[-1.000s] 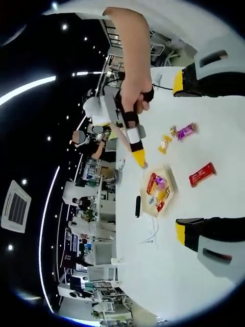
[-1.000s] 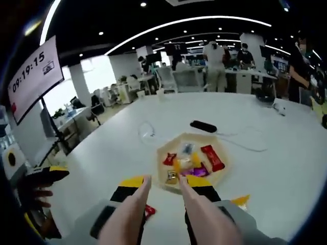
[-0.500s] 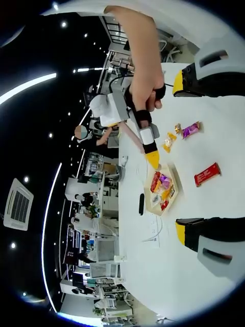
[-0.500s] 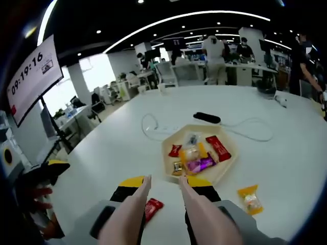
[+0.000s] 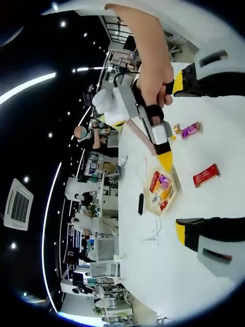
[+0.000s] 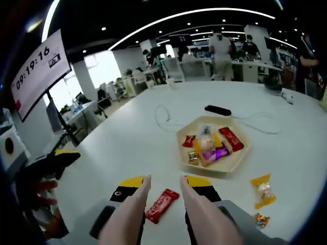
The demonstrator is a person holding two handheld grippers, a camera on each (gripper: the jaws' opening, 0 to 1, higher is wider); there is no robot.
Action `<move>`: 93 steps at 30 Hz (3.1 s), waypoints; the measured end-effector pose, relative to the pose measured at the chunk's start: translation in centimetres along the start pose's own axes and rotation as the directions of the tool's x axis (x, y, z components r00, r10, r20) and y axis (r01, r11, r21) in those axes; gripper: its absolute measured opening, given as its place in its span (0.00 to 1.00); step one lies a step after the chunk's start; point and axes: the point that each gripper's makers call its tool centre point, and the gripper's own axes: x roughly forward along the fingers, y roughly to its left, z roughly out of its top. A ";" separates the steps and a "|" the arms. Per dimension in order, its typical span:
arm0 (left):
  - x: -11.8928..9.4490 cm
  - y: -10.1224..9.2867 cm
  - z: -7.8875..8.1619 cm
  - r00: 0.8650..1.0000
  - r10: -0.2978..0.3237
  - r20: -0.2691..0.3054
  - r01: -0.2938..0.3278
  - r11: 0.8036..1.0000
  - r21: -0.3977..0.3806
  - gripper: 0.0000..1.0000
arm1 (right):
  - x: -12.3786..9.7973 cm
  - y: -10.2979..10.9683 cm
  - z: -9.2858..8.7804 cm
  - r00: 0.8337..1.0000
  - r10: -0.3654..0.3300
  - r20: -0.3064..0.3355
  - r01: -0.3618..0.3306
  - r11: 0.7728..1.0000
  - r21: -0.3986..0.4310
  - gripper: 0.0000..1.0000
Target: Place the target food into the container with the food tongs after gripping and lifting it, then release it inside without dropping or visibly crushing the food.
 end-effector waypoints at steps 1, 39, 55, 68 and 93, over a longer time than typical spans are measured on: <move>-0.1 0.0 0.0 1.000 0.000 0.000 0.000 1.000 0.000 0.99 | 0.0 0.2 0.0 1.000 0.000 0.000 0.000 1.000 -0.003 0.29; -0.9 0.6 -2.3 0.999 -0.012 -0.033 0.014 0.998 0.069 0.99 | 1.6 -0.3 -5.1 0.982 -0.147 -0.116 0.160 0.980 0.115 0.29; -0.7 1.2 -2.8 0.998 -0.031 -0.051 0.036 0.993 0.113 0.99 | 3.1 0.4 -6.4 0.976 -0.165 -0.145 0.190 0.965 0.183 0.29; -1.6 2.1 -3.3 0.997 -0.030 -0.067 0.038 0.992 0.124 0.99 | 4.4 -0.3 -7.2 0.962 -0.215 -0.171 0.246 0.951 0.188 0.29; -3.2 4.0 -3.6 0.998 -0.034 -0.048 0.038 0.995 0.094 0.99 | 4.1 -0.3 -8.8 0.935 -0.297 -0.196 0.330 0.928 0.172 0.29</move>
